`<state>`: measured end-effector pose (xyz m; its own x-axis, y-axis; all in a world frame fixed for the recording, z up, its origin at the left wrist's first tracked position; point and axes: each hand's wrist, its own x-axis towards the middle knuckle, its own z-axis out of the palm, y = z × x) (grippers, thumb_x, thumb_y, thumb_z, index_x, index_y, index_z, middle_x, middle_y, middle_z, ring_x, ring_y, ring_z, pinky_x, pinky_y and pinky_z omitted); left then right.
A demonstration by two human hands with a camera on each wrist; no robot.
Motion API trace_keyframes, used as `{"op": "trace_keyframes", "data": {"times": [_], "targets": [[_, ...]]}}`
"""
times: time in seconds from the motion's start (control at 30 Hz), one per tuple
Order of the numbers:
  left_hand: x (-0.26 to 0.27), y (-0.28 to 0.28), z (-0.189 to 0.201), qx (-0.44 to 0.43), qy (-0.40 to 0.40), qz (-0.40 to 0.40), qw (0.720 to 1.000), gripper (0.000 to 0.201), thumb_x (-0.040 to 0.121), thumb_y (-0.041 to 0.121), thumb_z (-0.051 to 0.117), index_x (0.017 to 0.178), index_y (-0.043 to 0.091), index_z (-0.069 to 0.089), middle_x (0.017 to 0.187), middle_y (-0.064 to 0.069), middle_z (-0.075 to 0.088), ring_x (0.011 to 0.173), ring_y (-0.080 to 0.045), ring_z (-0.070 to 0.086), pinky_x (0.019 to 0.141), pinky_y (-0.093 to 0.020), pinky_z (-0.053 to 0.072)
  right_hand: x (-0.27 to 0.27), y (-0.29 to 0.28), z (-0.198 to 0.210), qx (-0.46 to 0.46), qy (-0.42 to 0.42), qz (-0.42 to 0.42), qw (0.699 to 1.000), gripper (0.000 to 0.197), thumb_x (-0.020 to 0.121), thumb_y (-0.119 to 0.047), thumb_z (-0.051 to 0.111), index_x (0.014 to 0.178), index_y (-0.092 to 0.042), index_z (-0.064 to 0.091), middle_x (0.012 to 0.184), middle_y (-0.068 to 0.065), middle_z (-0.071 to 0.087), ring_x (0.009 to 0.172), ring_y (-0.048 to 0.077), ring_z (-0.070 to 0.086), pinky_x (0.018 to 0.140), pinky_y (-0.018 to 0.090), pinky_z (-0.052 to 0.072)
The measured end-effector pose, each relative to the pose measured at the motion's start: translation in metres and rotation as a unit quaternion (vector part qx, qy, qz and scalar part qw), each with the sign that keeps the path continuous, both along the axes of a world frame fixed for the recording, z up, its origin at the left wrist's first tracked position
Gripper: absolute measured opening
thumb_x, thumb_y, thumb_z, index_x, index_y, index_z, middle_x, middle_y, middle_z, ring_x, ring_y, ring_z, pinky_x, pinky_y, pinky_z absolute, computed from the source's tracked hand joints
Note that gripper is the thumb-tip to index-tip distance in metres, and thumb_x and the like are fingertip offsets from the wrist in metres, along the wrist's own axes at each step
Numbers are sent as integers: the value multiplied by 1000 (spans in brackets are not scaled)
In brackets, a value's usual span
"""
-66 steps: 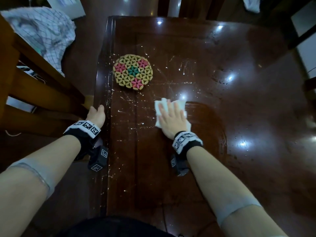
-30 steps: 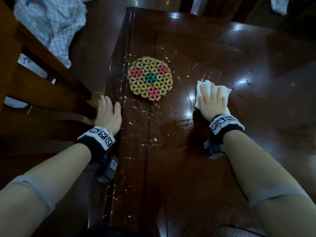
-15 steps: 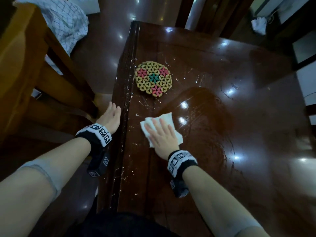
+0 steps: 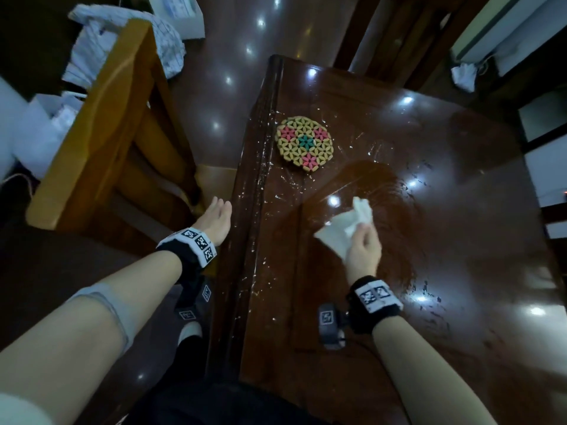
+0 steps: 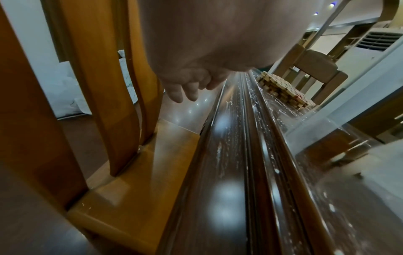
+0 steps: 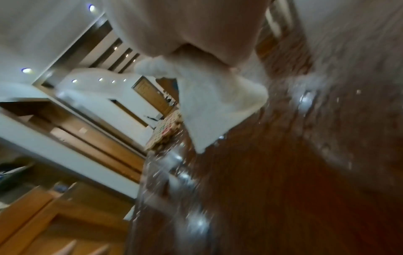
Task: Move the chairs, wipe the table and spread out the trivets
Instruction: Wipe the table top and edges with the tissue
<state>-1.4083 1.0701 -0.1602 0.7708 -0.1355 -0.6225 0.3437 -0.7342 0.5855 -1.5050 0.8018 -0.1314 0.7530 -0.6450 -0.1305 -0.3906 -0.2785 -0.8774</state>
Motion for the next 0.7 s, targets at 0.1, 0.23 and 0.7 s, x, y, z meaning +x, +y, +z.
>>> {"op": "trace_keyframes", "data": {"times": [0.1, 0.23, 0.7], "targets": [[-12, 7, -2, -17, 3, 15, 1000, 56, 105, 36, 8, 151, 7, 22, 161, -1, 4, 148, -12, 3, 118, -31, 3, 12, -21, -14, -113, 138, 91, 980, 48, 102, -38, 25, 149, -32, 31, 151, -9, 35, 137, 12, 34, 111, 23, 26], [-25, 26, -20, -16, 33, 26, 999, 55, 104, 39, 9, 153, 14, 18, 161, 5, 6, 148, -11, 7, 118, -31, 4, 24, -2, -36, -276, 383, 230, 851, 51, 103, -29, 16, 153, -33, 5, 161, 8, -6, 145, 37, -9, 114, 61, 9], [-57, 70, -57, -63, 54, 49, 995, 56, 104, 39, 12, 153, 12, 17, 161, 2, 11, 147, -11, 10, 120, -31, 6, 66, 106, -38, -410, 265, 414, 768, 48, 103, -39, 16, 150, -32, 16, 162, 1, 8, 145, 36, 6, 113, 56, 18]]}}
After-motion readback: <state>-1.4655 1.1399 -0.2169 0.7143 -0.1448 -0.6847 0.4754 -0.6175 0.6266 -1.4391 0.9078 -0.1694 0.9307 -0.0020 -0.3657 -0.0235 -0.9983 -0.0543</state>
